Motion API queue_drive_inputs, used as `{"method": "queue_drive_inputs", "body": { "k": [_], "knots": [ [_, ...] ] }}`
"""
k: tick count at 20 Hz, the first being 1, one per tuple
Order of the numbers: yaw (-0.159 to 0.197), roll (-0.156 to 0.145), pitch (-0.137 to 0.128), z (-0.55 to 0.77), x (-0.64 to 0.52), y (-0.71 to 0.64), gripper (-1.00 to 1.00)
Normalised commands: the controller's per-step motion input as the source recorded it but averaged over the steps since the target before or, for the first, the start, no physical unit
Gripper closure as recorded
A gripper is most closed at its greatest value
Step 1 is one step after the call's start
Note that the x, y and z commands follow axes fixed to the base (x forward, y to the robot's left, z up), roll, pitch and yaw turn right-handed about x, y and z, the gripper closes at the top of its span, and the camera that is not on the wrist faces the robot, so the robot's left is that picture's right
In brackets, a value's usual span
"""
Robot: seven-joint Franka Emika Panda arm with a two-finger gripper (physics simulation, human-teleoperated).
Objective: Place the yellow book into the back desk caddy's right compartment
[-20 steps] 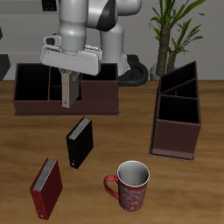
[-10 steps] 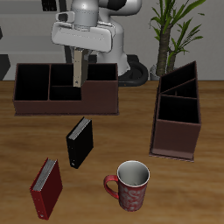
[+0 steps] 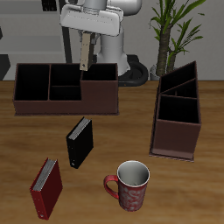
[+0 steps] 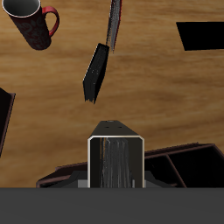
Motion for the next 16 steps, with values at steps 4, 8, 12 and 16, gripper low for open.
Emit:
{"method": "queue_drive_inputs", "body": {
  "k": [4,8,12,16],
  "knots": [
    [0.026,-0.078,0.005,0.12,-0.33,0.04,1.0],
    [0.019,-0.044,-0.004,0.16,-0.42,0.14,1.0],
    [0.035,-0.017,0.014,0.07,-0.28,0.15,1.0],
    [0.04,-0.006,-0.011,0.06,-0.23,0.12,1.0]
  ]
}}
